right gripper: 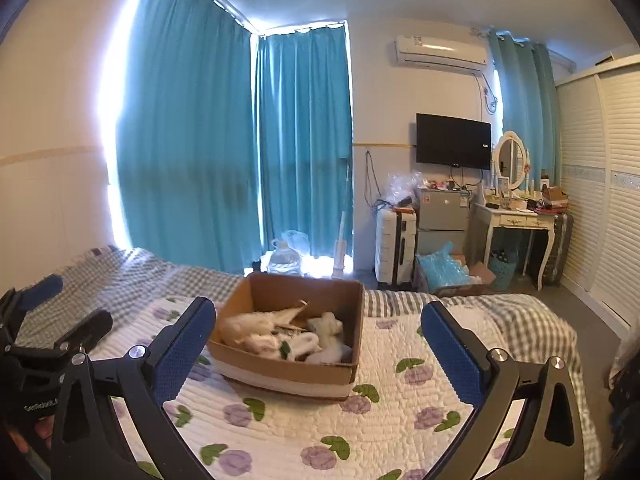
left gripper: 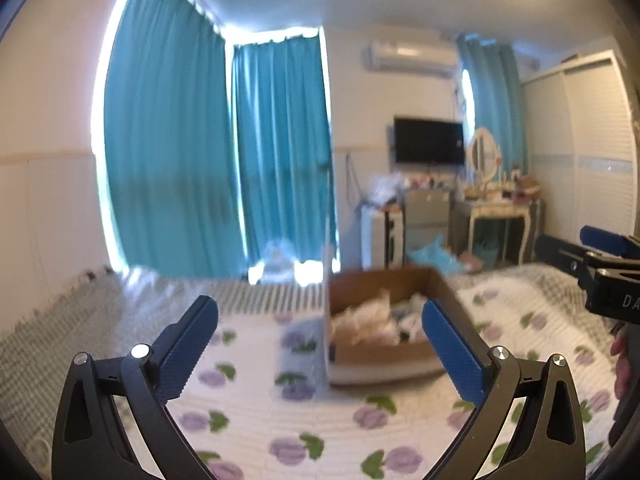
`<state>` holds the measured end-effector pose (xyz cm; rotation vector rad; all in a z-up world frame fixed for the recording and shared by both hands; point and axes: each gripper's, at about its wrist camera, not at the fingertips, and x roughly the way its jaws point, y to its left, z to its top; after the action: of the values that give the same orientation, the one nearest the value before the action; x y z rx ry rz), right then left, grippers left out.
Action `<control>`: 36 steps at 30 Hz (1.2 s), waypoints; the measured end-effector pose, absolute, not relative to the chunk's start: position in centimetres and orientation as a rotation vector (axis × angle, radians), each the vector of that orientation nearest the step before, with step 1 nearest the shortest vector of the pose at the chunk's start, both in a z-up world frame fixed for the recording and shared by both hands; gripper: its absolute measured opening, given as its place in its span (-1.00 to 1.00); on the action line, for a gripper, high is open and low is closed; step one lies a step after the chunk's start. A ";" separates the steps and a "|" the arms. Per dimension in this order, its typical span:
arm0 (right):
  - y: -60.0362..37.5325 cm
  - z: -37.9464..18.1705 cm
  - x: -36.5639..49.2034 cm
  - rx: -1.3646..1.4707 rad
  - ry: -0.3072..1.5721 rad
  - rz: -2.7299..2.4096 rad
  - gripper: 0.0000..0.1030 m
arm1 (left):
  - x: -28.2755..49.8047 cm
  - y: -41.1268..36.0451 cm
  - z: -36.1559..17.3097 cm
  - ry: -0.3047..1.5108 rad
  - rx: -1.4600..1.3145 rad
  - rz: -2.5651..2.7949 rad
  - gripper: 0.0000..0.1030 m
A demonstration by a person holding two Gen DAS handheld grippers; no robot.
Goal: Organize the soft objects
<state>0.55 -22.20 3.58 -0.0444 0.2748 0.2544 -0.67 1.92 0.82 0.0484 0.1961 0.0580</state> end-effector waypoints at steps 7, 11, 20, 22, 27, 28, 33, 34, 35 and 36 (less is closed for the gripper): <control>-21.8 -0.3 2.9 -0.068 0.335 0.216 1.00 | 1.2 2.3 -3.0 0.279 0.021 0.065 1.00; -21.9 -0.7 3.2 -0.062 0.352 0.223 1.00 | 1.3 2.3 -3.5 0.288 0.011 0.066 1.00; -21.6 -0.4 2.9 -0.071 0.351 0.230 1.00 | 1.4 2.5 -3.6 0.298 0.013 0.052 1.00; -21.6 -0.4 2.9 -0.069 0.352 0.230 1.00 | 1.5 2.6 -3.6 0.297 0.008 0.053 1.00; -21.5 -0.4 3.0 -0.074 0.357 0.228 1.00 | 1.6 2.9 -3.6 0.302 0.003 0.056 1.00; -21.5 -0.5 3.1 -0.073 0.357 0.227 1.00 | 1.6 2.8 -3.7 0.303 0.003 0.057 1.00; -21.5 -0.5 3.0 -0.073 0.358 0.225 1.00 | 1.6 3.0 -3.7 0.306 -0.001 0.060 1.00; -21.5 -0.6 3.0 -0.073 0.358 0.224 1.00 | 1.6 3.0 -3.7 0.306 -0.001 0.060 1.00; -21.5 -0.6 3.0 -0.073 0.358 0.224 1.00 | 1.6 3.0 -3.8 0.308 -0.001 0.062 1.00; -21.5 -0.6 3.0 -0.072 0.359 0.224 1.00 | 1.6 3.0 -3.8 0.309 -0.001 0.064 1.00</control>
<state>3.04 -21.51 -0.57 -0.0721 0.3587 0.2241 1.63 2.96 -3.78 -0.0005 0.3085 0.0637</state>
